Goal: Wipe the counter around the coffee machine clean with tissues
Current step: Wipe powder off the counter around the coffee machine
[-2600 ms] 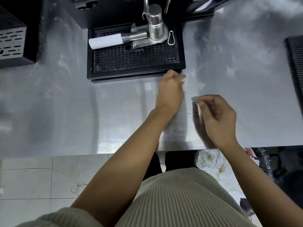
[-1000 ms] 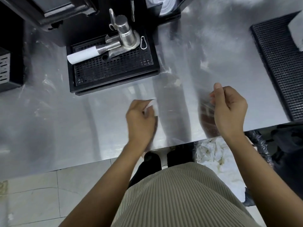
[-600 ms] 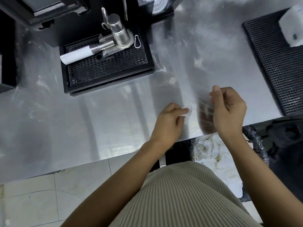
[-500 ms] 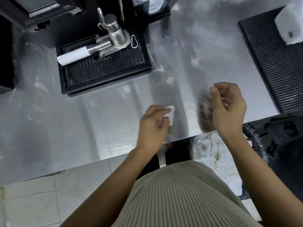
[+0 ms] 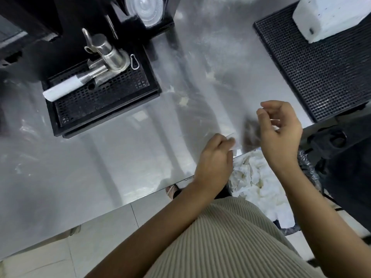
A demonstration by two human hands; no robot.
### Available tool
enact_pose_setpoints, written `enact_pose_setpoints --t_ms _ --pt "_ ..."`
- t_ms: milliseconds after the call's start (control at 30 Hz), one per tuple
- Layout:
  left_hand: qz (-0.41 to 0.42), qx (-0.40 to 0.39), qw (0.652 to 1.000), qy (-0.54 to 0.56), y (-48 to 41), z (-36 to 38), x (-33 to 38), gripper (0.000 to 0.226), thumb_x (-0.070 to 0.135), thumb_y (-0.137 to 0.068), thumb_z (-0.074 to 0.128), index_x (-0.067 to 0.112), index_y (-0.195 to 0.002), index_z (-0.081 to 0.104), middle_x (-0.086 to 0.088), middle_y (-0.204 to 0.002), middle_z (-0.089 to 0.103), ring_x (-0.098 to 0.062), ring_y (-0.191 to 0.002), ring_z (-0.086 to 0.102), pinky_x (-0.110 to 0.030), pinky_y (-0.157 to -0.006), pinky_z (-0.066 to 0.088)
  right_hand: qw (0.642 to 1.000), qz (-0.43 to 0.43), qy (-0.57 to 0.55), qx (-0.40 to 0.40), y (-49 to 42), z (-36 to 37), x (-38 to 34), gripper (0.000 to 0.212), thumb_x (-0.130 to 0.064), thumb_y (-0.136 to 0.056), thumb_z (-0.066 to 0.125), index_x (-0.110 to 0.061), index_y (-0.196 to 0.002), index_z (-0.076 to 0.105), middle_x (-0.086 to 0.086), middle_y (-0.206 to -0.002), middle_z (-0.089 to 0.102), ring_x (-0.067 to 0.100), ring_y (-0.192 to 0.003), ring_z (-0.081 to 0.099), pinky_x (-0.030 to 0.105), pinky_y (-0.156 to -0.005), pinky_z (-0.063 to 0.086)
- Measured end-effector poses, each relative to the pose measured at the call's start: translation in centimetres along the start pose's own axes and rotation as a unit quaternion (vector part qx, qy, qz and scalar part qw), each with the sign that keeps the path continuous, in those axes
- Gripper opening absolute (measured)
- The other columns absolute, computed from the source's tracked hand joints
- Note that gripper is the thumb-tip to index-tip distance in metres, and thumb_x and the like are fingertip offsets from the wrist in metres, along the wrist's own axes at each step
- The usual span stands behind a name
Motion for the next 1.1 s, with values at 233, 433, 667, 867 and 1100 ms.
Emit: enact_pose_setpoints --t_ms 233,433,667,867,1100 --pt "0.031 -0.05 0.995 0.078 -2.4 0.5 2.9 0.028 -0.006 -0.082 0.055 0.003 -0.102 0.073 -0.009 -0.089 0.061 -0.012 -0.077 0.058 -0.023 -0.078 0.048 0.999 -0.007 -0.005 0.043 0.4 -2.0 0.3 0.012 -0.011 -0.096 0.057 -0.009 -0.106 0.063 -0.014 -0.09 0.062 -0.003 -0.083 0.058 0.009 -0.073 0.043" --pt "-0.098 0.117 0.988 -0.003 -0.2 -7.8 -6.3 0.028 0.0 -0.089 0.06 0.014 -0.111 0.071 -0.002 -0.099 0.061 0.003 -0.082 0.054 -0.007 -0.076 0.043 0.995 0.021 -0.012 0.097 0.8 -4.1 1.9 0.01 -0.014 -0.096 0.058 -0.012 -0.104 0.064 -0.008 -0.09 0.063 0.007 -0.081 0.059 0.025 -0.075 0.05" --pt "0.004 0.064 0.998 0.0 -1.1 -1.9 -2.7 0.026 -0.006 -0.088 0.057 0.001 -0.11 0.069 -0.008 -0.095 0.057 0.001 -0.078 0.05 -0.003 -0.079 0.037 0.992 0.041 -0.018 0.122 1.5 -5.1 2.8 0.009 -0.014 -0.095 0.058 -0.013 -0.102 0.064 -0.01 -0.088 0.063 0.006 -0.077 0.058 0.022 -0.072 0.049" --pt "0.113 -0.089 0.989 0.025 -2.8 3.6 4.5 0.03 -0.008 -0.082 0.055 0.0 -0.107 0.069 -0.012 -0.093 0.058 -0.022 -0.084 0.058 -0.027 -0.079 0.047 0.99 0.037 0.0 0.138 2.0 -5.9 3.0 0.008 -0.013 -0.095 0.059 -0.014 -0.101 0.064 -0.011 -0.087 0.063 0.009 -0.082 0.061 0.03 -0.078 0.052" --pt "-0.02 0.071 0.997 0.001 -3.7 -4.7 -2.9 0.034 -0.001 -0.085 0.052 0.012 -0.111 0.071 -0.002 -0.097 0.059 -0.013 -0.089 0.057 -0.018 -0.082 0.046 0.987 0.052 -0.006 0.15 2.0 -6.9 3.8 0.009 -0.015 -0.095 0.058 -0.015 -0.102 0.064 -0.012 -0.087 0.063 0.005 -0.078 0.058 0.046 -0.073 0.056"
Point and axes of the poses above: each hand's wrist, its own y-axis away from the middle knuckle, its own z-axis out of the palm, x = y × z, the point moved 5 cm from there along -y, towards the middle knuckle
